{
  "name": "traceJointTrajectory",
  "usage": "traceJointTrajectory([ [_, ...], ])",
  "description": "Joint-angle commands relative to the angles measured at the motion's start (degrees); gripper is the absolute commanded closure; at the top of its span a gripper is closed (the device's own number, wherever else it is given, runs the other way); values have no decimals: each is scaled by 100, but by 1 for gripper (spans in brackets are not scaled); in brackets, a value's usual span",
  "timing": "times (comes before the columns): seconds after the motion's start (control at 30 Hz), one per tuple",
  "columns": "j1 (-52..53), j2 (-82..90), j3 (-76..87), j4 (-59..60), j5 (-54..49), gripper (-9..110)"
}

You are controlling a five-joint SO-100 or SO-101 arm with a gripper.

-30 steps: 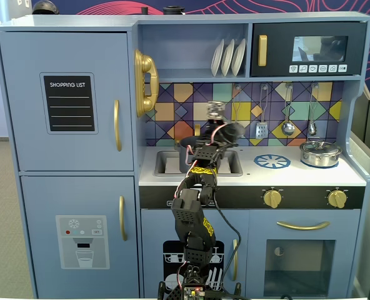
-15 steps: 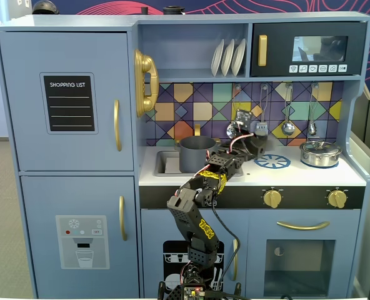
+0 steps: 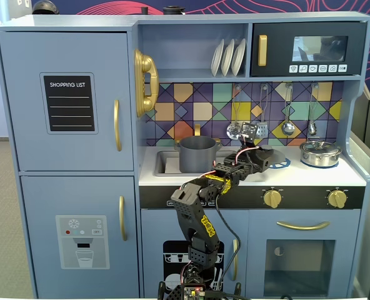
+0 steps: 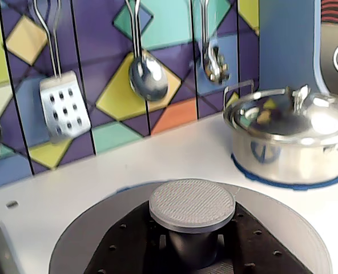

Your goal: Take off the lid from the gray recipient and place it on the counter

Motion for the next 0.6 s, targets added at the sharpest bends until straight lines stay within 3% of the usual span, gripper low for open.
traceJointTrajectory([
  [0.0, 62, -176, -62, -325, -44, 102],
  [0.57, -132, -1204, -334, -800, -149, 102],
])
